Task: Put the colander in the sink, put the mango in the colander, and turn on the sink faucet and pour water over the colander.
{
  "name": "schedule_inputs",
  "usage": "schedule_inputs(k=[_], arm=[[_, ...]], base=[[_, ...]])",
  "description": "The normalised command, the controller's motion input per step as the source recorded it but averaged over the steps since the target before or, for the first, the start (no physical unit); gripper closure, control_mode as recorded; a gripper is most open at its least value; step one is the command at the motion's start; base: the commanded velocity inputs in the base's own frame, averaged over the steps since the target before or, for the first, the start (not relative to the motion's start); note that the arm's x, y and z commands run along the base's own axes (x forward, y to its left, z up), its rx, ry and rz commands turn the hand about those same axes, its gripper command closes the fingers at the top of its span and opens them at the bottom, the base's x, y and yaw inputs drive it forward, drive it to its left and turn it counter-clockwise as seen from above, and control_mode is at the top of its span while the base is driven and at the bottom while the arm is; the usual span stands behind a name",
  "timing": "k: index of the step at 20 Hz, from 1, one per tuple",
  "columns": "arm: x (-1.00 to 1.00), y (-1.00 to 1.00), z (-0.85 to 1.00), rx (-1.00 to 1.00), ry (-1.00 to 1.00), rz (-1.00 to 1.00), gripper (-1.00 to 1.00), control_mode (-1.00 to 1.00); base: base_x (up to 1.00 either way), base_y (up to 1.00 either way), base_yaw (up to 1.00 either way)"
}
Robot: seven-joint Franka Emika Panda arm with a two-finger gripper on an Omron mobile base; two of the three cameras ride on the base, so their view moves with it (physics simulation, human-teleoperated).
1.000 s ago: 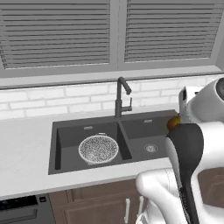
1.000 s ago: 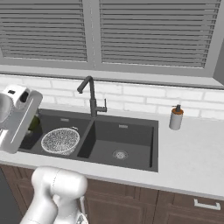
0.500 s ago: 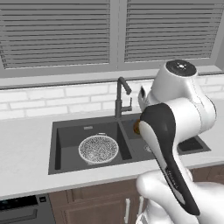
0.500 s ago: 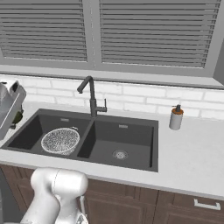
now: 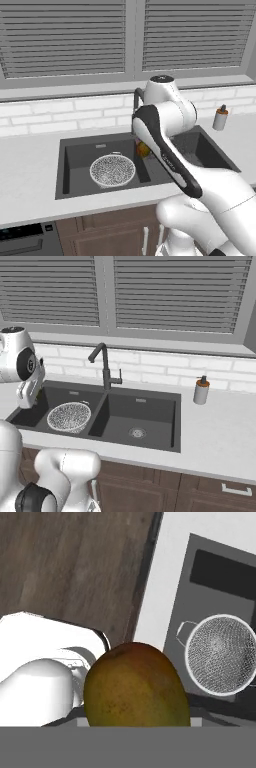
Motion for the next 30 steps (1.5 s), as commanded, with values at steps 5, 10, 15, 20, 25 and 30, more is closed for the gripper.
schedule_inputs(k=[5, 10, 15, 20, 25, 30], arm=[[0.50, 0.09, -0.75, -0.05, 0.07, 0.11, 1.00, -1.00], [0.45, 0.04, -0.64, -0.01, 0.01, 0.04, 1.00, -1.00], [0.56, 0.22, -0.62, -0.03, 0.01, 0.04, 1.00, -1.00], [0.62, 0.27, -0.45, -0.05, 0.05, 0.02, 1.00, -1.00], [0.70, 0.16, -0.45, -0.06, 0.10, 0.03, 1.00, -1.00], [0.70, 0.27, -0.48, -0.08, 0.08, 0.02, 1.00, -1.00]], base=[[0.00, 0.00, 0.00], [0.00, 0.00, 0.00], [0.00, 0.00, 0.00], [0.00, 0.00, 0.00], [0.00, 0.00, 0.00], [0.00, 0.00, 0.00]])
